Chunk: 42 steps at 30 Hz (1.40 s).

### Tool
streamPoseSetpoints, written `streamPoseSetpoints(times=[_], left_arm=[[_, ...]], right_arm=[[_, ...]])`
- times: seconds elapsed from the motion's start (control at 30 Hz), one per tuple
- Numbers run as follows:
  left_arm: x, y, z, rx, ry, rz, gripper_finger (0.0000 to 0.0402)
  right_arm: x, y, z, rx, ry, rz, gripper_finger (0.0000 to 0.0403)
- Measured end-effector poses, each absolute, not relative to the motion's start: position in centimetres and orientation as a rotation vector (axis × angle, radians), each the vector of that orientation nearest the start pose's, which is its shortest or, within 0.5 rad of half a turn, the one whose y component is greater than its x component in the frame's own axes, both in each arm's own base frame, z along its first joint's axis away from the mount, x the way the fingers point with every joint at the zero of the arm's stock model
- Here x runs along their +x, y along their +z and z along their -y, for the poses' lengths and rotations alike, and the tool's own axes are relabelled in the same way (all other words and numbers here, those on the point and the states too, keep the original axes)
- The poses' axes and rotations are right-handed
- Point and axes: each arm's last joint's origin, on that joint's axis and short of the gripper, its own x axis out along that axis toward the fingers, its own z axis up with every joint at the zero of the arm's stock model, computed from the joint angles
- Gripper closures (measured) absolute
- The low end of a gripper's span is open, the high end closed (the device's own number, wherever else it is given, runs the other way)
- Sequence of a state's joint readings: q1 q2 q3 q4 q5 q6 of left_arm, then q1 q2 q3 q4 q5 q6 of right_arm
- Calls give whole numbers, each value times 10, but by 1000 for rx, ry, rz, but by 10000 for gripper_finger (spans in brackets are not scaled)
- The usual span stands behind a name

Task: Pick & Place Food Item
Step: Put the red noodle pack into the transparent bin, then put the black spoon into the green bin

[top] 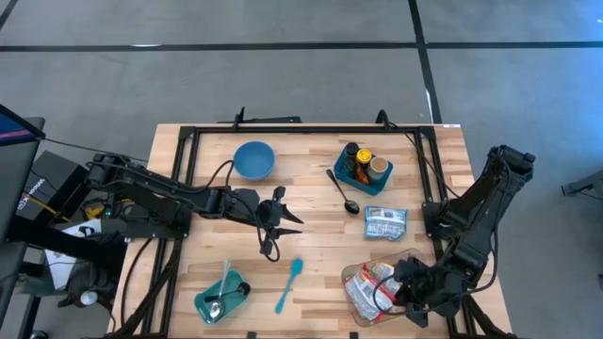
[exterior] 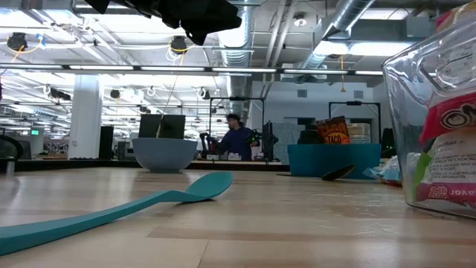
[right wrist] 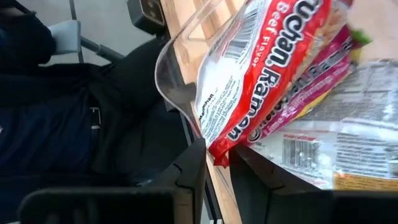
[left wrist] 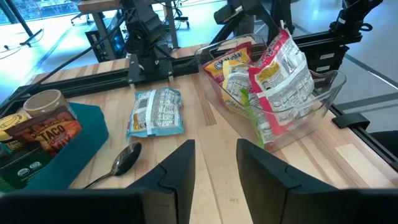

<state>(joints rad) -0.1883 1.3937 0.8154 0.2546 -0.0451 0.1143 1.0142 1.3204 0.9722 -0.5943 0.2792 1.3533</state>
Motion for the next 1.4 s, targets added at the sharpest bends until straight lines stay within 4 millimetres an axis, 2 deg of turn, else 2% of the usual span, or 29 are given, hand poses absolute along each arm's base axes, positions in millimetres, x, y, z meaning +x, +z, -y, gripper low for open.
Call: streamPoseSetpoints(times=[0.23, 0.83, 1.1, 1.4], left_arm=[[298, 249, 55, 151, -160, -314, 291], [298, 249, 55, 151, -160, -314, 291], [298, 249, 56, 151, -161, -314, 291], [298, 249, 55, 151, -160, -314, 291]], right_arm=[[148, 245, -225, 636, 52, -1081, 337], [147, 245, -226, 708, 52, -1131, 337], [138, 245, -231, 696, 73, -1147, 337], [130, 237, -220, 654, -89, -1218, 337]])
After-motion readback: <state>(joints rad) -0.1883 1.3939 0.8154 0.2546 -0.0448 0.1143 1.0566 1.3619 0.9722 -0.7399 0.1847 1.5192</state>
